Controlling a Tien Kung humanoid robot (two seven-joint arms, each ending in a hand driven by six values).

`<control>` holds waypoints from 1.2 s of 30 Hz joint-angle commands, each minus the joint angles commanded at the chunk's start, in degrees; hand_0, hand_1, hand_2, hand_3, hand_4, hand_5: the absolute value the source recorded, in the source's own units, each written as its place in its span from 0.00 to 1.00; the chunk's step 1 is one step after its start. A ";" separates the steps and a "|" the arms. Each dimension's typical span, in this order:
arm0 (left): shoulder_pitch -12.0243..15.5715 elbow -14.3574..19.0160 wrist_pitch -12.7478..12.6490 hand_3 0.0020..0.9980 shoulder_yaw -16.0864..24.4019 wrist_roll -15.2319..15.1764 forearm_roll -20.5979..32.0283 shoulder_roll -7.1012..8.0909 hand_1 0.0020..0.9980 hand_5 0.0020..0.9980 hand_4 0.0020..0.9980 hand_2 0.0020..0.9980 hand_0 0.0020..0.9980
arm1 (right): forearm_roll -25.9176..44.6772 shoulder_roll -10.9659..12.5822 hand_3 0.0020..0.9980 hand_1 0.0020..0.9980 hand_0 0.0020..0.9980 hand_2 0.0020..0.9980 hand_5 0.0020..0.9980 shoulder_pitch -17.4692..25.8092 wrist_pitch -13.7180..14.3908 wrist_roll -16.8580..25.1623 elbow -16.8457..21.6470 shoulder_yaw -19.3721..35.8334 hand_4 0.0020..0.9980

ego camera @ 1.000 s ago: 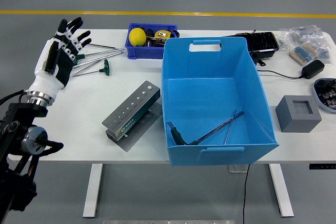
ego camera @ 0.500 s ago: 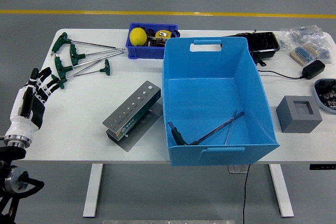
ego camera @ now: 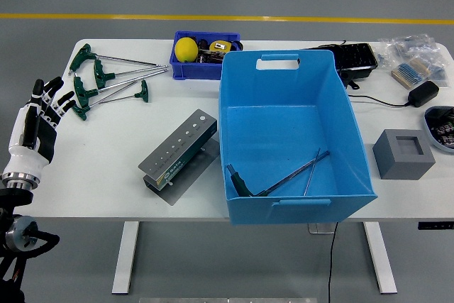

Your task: Lift tool from toolbox,place it in box,lift tool from toolbox,place it in box

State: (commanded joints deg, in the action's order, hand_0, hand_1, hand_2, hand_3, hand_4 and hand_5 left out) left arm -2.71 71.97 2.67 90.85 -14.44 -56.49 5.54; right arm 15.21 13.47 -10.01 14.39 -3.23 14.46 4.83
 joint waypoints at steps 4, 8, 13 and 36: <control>-0.76 0.29 -0.05 0.94 -0.38 -0.01 -0.33 -0.05 1.00 0.88 0.93 1.00 1.00 | 0.70 0.03 0.58 0.71 0.74 0.78 0.72 0.37 0.01 0.27 -0.06 -0.26 0.80; -1.23 0.37 0.31 0.99 -0.58 0.39 -0.59 -0.29 1.00 0.88 0.94 1.00 1.00 | -0.71 -0.03 0.58 0.71 0.74 0.78 0.72 0.52 0.09 -0.19 -0.09 0.54 0.80; -0.74 0.04 0.82 0.99 -0.82 0.73 -0.61 -0.28 1.00 0.89 0.93 1.00 1.00 | -1.95 -0.26 0.58 0.71 0.74 0.78 0.72 0.76 0.26 -0.71 -0.15 1.50 0.80; -1.47 0.21 3.29 0.98 -2.32 1.96 -0.48 0.12 0.94 0.93 0.95 1.00 0.98 | -0.41 -0.66 0.58 0.71 0.74 0.77 0.72 1.05 0.22 -0.72 -0.13 0.80 0.80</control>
State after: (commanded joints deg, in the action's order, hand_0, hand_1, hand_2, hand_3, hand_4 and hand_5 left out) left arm -4.18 72.18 5.96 88.53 -12.48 -56.97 5.66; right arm 14.80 12.81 -8.96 14.61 -3.95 14.33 5.64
